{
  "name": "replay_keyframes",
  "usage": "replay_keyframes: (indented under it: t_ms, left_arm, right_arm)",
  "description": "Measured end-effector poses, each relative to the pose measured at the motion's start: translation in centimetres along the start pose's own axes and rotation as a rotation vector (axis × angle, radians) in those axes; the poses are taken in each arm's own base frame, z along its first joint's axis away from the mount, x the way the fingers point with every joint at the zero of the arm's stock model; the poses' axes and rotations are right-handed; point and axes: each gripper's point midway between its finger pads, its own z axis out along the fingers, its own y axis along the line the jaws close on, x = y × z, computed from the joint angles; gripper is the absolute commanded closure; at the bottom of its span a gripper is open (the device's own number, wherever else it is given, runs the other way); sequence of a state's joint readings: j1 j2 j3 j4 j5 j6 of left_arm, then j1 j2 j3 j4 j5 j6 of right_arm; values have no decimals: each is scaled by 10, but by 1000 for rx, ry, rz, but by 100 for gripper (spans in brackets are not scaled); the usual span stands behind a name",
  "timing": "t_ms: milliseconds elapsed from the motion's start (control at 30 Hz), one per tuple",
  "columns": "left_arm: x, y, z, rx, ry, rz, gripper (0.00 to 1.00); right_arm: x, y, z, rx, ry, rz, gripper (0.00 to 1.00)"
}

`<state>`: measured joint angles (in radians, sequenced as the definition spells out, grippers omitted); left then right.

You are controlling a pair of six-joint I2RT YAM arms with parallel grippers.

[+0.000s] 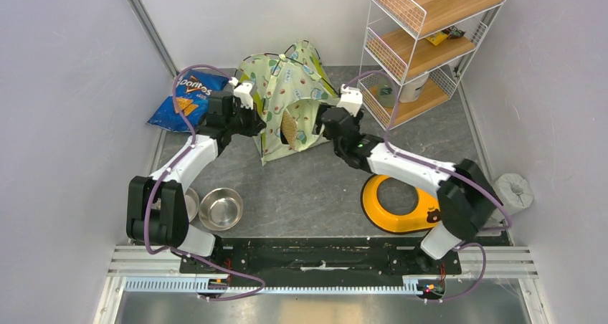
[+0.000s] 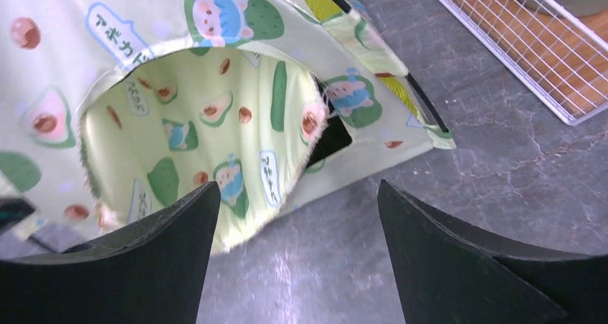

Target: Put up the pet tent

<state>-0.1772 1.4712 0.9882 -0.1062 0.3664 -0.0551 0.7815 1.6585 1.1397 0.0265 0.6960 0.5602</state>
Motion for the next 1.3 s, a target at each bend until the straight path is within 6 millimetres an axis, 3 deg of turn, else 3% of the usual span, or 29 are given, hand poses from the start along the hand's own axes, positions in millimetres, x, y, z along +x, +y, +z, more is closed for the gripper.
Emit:
replay_keyframes:
  t_ms: [100, 167, 333, 533, 667, 800, 900, 1167, 1233, 1300]
  left_arm:
    - [0, 0, 0, 0, -1, 0, 98]
    - [0, 0, 0, 0, -1, 0, 98]
    - [0, -1, 0, 1, -2, 2, 98]
    - [0, -1, 1, 0, -1, 4, 98]
    - [0, -2, 1, 0, 0, 5, 98]
    - [0, -3, 1, 1, 1, 5, 98]
    - [1, -3, 1, 2, 1, 5, 98]
    - [1, -5, 1, 13, 2, 5, 98]
    - [1, -5, 1, 14, 1, 6, 98]
    - [0, -5, 1, 14, 0, 6, 98]
  right_arm:
    - [-2, -4, -18, -88, 59, 3, 12]
    - [8, -1, -28, -174, 118, -26, 13]
    - [50, 35, -46, -441, 280, -127, 13]
    - [94, 61, -32, -568, 356, -187, 19]
    - [105, 79, -9, -590, 343, -200, 42]
    - [98, 95, 11, -595, 282, -198, 85]
    - [92, 102, 20, -588, 249, -194, 99]
    - [97, 111, 40, -536, 218, -194, 100]
    - [101, 119, 45, -541, 219, -184, 92]
    - [105, 124, 48, -542, 226, -170, 74]
